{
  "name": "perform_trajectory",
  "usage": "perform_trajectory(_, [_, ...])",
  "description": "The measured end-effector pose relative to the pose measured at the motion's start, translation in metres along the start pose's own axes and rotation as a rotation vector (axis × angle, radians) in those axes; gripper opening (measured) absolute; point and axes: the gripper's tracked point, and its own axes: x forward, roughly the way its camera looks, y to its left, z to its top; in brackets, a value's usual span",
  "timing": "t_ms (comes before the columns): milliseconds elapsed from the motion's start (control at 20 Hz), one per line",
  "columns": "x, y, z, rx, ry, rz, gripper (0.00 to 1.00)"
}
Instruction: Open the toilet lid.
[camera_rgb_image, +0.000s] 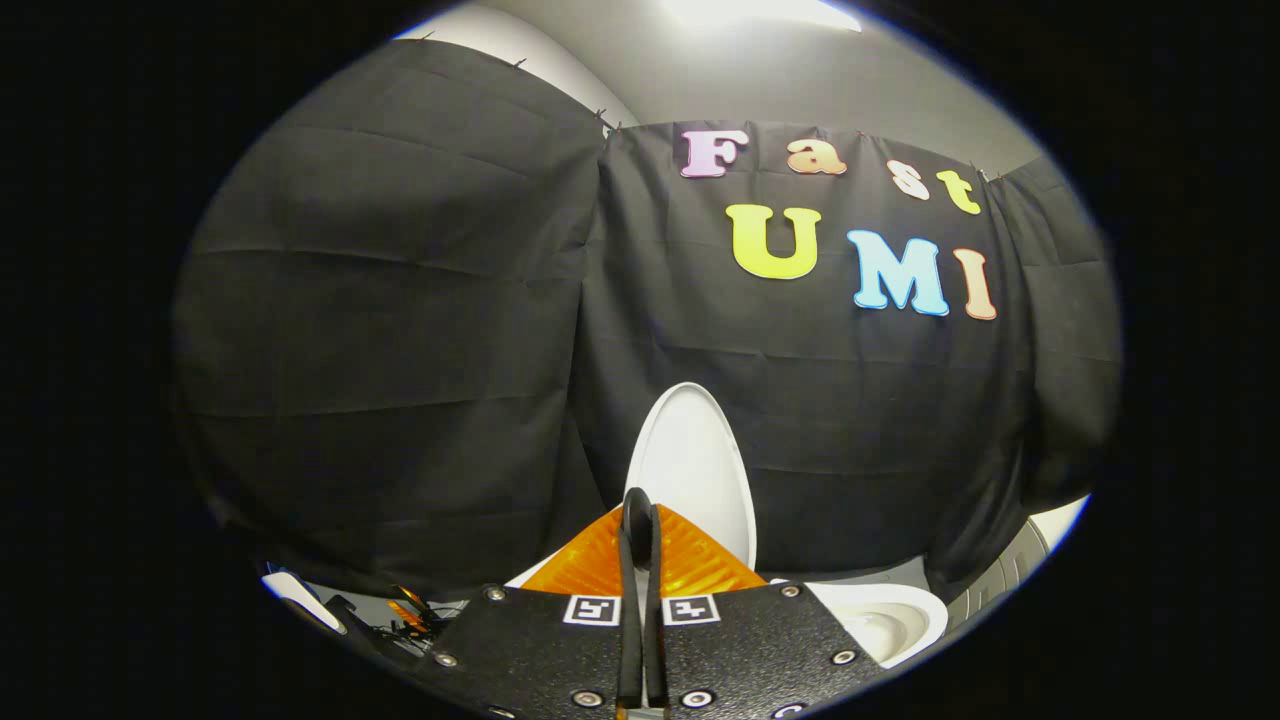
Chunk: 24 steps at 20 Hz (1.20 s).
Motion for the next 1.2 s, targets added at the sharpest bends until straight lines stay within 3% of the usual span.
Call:
perform_trajectory(200, [0.001, 0.000, 0.003, -0.017, -0.007, 0.003, 0.04])
perform_trajectory(400, [0.001, 0.007, -0.002, -0.076, 0.024, 0.076, 0.25])
perform_trajectory(650, [-0.006, 0.002, 0.002, -0.028, 0.019, 0.108, 0.94])
perform_trajectory(1200, [-0.036, -0.052, 0.043, 0.071, -0.010, 0.076, 0.95])
